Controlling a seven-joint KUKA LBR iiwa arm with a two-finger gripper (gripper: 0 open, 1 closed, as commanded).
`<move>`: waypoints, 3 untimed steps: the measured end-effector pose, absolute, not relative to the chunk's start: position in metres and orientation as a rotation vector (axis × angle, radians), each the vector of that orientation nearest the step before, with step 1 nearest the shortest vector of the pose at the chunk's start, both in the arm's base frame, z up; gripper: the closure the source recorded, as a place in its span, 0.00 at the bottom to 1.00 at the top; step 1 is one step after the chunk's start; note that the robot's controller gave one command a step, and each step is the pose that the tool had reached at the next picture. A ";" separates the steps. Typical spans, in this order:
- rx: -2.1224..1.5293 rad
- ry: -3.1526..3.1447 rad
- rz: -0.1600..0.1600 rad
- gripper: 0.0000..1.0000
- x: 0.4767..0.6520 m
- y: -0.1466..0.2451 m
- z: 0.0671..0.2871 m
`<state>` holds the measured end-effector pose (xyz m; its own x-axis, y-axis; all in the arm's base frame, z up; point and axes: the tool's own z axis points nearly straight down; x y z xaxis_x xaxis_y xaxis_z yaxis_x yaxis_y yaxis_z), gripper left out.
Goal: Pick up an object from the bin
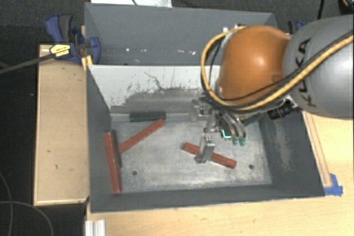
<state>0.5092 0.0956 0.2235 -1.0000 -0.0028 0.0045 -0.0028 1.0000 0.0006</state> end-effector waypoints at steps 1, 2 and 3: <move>0.102 -3.136 0.001 0.00 0.533 0.069 0.066; 0.069 -3.145 0.006 0.00 0.539 -0.013 0.070; 0.074 -3.144 -0.001 1.00 0.539 -0.007 0.071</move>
Offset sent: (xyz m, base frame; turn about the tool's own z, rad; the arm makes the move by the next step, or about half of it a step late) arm 0.0244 -0.0256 -0.1535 -0.0646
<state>0.5392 -0.0070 0.0706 -0.9989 -0.0472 -0.0031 -0.0472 0.9989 0.0006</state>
